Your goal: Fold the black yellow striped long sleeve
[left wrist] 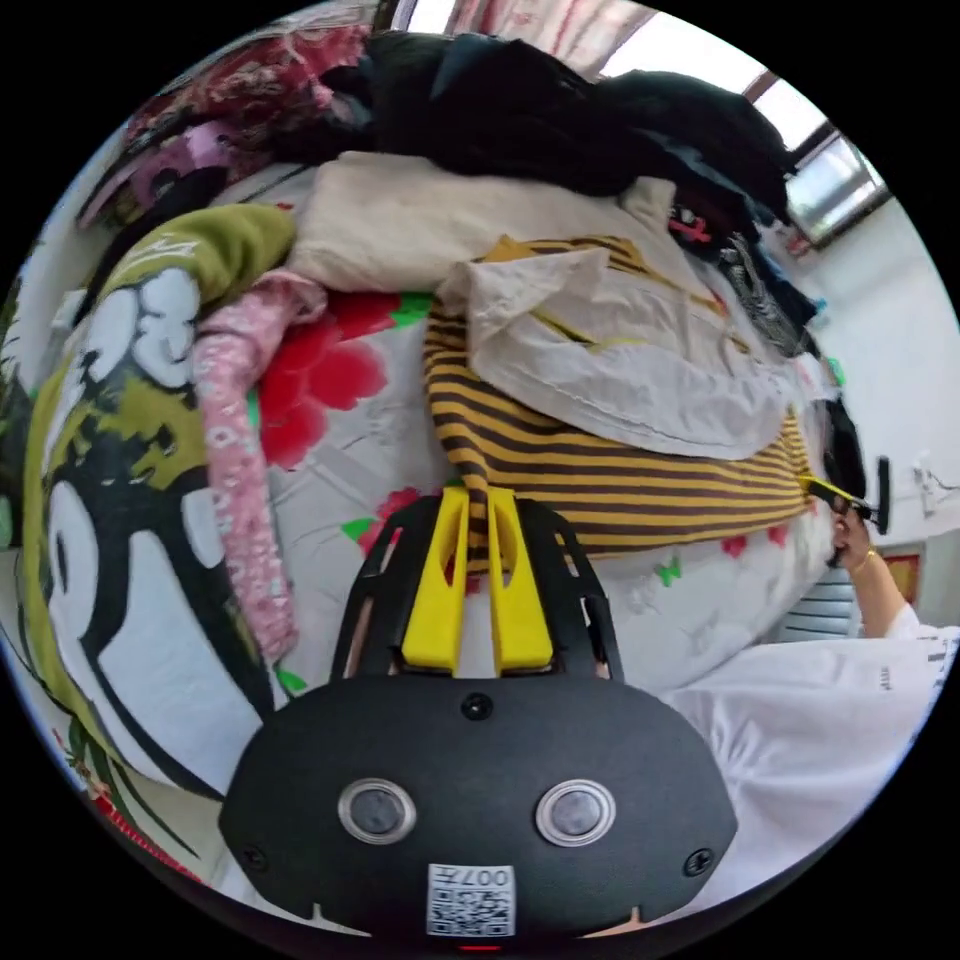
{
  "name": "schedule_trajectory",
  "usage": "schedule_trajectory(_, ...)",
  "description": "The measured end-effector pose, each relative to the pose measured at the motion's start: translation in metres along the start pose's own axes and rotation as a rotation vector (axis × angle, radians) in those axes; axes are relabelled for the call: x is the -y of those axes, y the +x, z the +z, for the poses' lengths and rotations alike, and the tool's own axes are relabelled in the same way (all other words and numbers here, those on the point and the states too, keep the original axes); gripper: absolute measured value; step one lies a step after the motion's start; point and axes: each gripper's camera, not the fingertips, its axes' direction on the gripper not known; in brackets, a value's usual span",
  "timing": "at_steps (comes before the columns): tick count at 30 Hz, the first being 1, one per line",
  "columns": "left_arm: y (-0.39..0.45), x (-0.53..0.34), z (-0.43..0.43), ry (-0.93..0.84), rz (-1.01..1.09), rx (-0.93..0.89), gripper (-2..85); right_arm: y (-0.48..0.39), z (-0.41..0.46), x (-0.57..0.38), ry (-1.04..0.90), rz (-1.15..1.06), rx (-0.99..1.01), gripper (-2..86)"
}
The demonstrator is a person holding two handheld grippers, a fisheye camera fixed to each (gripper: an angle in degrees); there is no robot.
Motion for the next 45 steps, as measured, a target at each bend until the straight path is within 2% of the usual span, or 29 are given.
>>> schedule_trajectory(3,0.019,-0.003,0.000,-0.126,0.037,0.011,0.8,0.000,-0.027,-0.021,0.059,0.001,-0.071,2.3)
schedule_trajectory(7,0.039,-0.063,-0.001,-0.195,-0.001,-0.141,1.7,0.011,-0.042,-0.065,0.033,0.082,-0.022,3.2)
schedule_trajectory(10,0.050,-0.106,-0.001,-0.215,-0.016,-0.178,5.5,0.006,-0.049,-0.092,0.017,0.096,-0.029,6.6)
schedule_trajectory(12,0.057,-0.117,-0.007,-0.222,0.018,-0.125,7.7,-0.023,-0.063,-0.097,0.084,-0.015,-0.060,9.1)
schedule_trajectory(14,0.070,-0.115,-0.022,-0.165,0.115,-0.041,8.8,-0.057,-0.069,-0.092,0.152,-0.146,-0.095,10.1)
schedule_trajectory(16,0.103,-0.103,-0.041,-0.021,0.362,0.060,9.7,-0.093,-0.065,-0.080,0.160,-0.291,-0.109,10.7)
schedule_trajectory(17,0.112,-0.100,-0.043,0.020,0.426,0.083,10.0,-0.116,-0.055,-0.070,0.137,-0.387,-0.118,10.7)
schedule_trajectory(19,0.150,-0.088,-0.036,0.114,0.684,0.117,10.9,-0.148,-0.032,-0.055,0.072,-0.519,-0.137,10.4)
schedule_trajectory(23,0.190,-0.074,0.010,0.031,0.993,0.268,7.1,-0.194,0.023,-0.032,-0.091,-0.707,-0.244,6.6)
schedule_trajectory(24,0.196,-0.072,0.021,0.028,1.056,0.336,3.1,-0.196,0.026,-0.025,-0.090,-0.723,-0.275,4.9)
schedule_trajectory(26,0.195,-0.062,0.028,0.023,1.090,0.327,1.1,-0.191,0.014,-0.010,-0.050,-0.675,-0.251,2.8)
schedule_trajectory(29,0.161,-0.008,0.016,-0.004,0.794,0.074,-0.1,-0.163,-0.019,0.019,0.043,-0.499,-0.082,1.4)
schedule_trajectory(31,0.102,0.031,0.008,0.045,0.343,-0.164,-0.7,-0.137,-0.034,0.029,0.144,-0.342,0.002,1.2)
schedule_trajectory(32,0.087,0.036,0.010,0.058,0.222,-0.200,-0.7,-0.117,-0.039,0.031,0.204,-0.208,0.003,1.5)
schedule_trajectory(33,0.059,0.038,0.013,0.085,-0.003,-0.209,-0.8,-0.098,-0.040,0.028,0.235,-0.110,0.021,2.1)
schedule_trajectory(34,0.041,0.035,0.015,0.109,-0.122,-0.217,-0.8,-0.089,-0.039,0.024,0.240,-0.070,0.042,2.6)
schedule_trajectory(38,0.027,0.017,0.007,0.149,-0.167,-0.217,-0.7,-0.034,-0.043,-0.041,0.305,0.131,0.193,5.9)
schedule_trajectory(45,0.039,-0.060,-0.001,0.117,-0.166,-0.139,2.3,0.047,-0.056,-0.230,0.451,0.589,0.154,10.8)
